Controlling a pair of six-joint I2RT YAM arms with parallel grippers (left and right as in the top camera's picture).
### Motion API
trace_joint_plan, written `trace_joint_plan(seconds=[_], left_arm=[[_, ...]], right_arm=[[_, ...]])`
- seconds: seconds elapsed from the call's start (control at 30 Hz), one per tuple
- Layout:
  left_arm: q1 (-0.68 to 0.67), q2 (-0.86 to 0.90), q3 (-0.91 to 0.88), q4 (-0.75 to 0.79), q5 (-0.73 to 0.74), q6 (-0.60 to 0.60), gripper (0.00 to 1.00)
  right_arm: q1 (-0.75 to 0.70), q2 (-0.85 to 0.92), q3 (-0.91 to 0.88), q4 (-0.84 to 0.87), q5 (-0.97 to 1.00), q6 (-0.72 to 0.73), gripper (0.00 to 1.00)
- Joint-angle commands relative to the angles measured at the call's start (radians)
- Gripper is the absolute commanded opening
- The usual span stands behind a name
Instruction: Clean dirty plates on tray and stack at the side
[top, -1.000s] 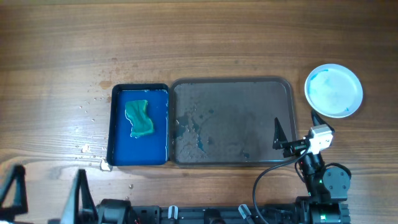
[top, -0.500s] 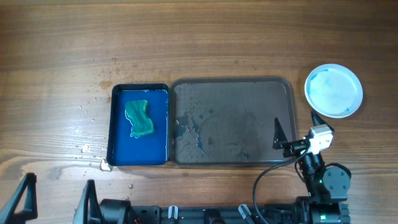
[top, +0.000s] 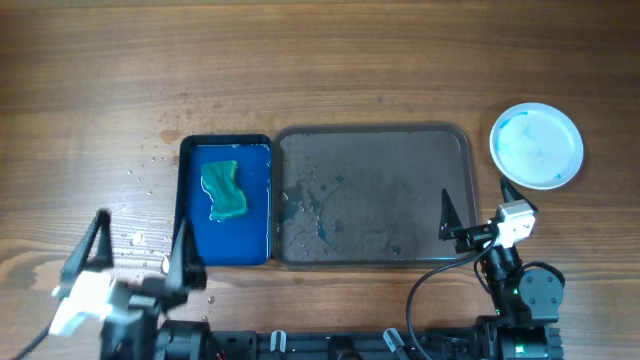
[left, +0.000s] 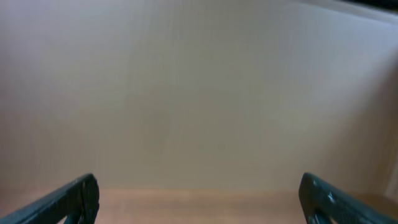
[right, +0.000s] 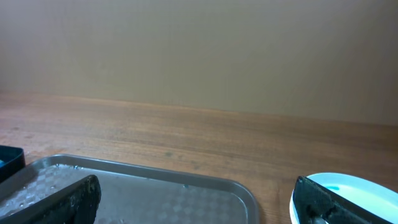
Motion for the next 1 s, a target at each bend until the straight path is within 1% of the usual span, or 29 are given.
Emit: trace_joint_plan(seconds=[0.0, 0.1, 0.17, 0.23, 0.33, 0.5, 0.73, 0.97], left_arm=[[0.008, -0.005, -0.212, 0.206, 0.011, -0.041, 1.00], [0.008, -0.005, -0.413, 0.448, 0.011, -0.101, 1.00], [0.008, -0.005, -0.496, 0.535, 0.010, -0.144, 1.00], [0.008, -0.005, -0.558, 0.567, -0.008, -0.221, 1.00], [0.008, -0.005, -0.603, 0.566, -0.045, -0.299, 1.00], [0.008, -0.006, -0.621, 0.513, -0.054, -0.301, 1.00], [0.008, -0.006, -0.621, 0.282, -0.056, -0.309, 1.00], [0.008, -0.006, -0.621, 0.276, -0.053, -0.293, 1.00]], right_arm=[[0.005, -0.011, -0.001, 0.002, 0.010, -0.012, 1.00], [0.005, -0.011, -0.001, 0.002, 0.010, -0.012, 1.00], [0.005, -0.011, -0.001, 0.002, 0.010, -0.012, 1.00], [0.005, -0.011, -0.001, 0.002, 0.010, -0.013, 1.00], [0.005, -0.011, -0.001, 0.002, 0.010, -0.012, 1.00], [0.005, -0.011, -0.001, 0.002, 0.010, -0.012, 1.00], [0.005, -0.011, -0.001, 0.002, 0.010, -0.012, 1.00], [0.005, -0.011, -0.001, 0.002, 0.010, -0.012, 1.00]])
